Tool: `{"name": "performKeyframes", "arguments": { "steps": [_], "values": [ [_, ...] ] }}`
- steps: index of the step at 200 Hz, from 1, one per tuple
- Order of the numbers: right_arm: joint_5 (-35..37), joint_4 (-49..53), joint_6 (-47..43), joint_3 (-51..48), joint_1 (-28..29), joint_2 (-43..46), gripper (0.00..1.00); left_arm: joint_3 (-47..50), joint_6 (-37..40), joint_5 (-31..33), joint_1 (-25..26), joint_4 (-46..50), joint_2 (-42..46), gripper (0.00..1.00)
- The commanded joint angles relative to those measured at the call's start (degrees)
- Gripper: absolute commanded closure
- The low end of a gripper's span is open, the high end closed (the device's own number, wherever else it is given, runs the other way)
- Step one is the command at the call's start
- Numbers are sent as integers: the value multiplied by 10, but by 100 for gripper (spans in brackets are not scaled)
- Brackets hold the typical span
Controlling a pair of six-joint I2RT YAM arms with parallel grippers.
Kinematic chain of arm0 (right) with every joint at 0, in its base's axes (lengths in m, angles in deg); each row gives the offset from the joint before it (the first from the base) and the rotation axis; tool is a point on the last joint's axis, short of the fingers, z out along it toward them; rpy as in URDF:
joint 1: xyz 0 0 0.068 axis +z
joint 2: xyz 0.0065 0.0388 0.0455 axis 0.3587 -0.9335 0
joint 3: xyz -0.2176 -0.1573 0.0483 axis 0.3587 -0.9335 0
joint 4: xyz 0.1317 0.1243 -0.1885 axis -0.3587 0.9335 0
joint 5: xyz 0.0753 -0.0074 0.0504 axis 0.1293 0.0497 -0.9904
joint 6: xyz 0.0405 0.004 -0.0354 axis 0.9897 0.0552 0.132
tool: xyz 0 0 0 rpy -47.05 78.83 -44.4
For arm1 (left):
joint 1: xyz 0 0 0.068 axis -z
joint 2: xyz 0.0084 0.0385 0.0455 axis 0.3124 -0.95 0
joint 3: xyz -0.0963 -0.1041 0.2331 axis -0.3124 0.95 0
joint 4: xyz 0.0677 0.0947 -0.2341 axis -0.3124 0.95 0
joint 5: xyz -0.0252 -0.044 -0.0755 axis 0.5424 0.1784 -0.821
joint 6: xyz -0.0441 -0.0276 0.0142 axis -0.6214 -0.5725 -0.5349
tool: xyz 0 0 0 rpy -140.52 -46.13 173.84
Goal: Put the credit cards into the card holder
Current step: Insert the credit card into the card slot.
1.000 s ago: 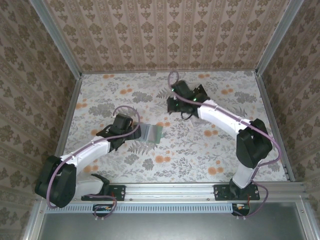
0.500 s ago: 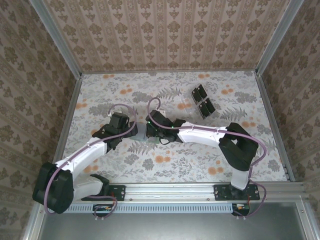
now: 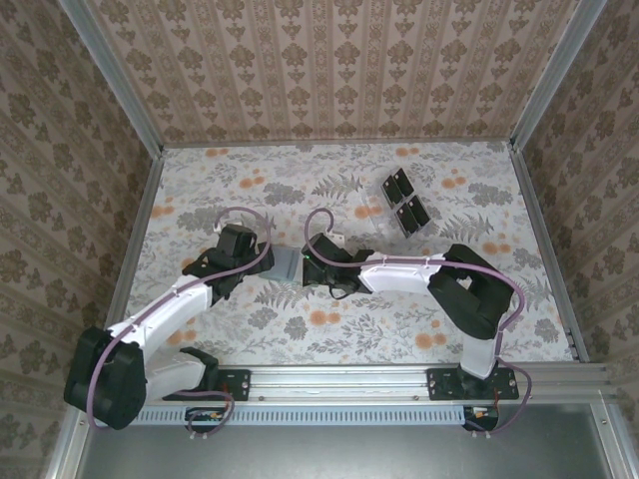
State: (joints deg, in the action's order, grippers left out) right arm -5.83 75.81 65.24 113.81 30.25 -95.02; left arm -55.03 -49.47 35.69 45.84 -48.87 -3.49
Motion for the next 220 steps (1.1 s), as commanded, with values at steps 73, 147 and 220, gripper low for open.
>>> {"name": "performKeyframes", "arguments": {
  "steps": [73,147,220],
  "values": [
    [-26,57,-97,-32,-85,25,100,1,8,-32,4,7,9,0],
    [-30,89,-139,0,-103,15,100,-42,33,-62,18,-5,-77,0],
    [-45,91,-150,9,-121,-6,100,-93,51,-82,22,-19,-175,0]
  ]
}}
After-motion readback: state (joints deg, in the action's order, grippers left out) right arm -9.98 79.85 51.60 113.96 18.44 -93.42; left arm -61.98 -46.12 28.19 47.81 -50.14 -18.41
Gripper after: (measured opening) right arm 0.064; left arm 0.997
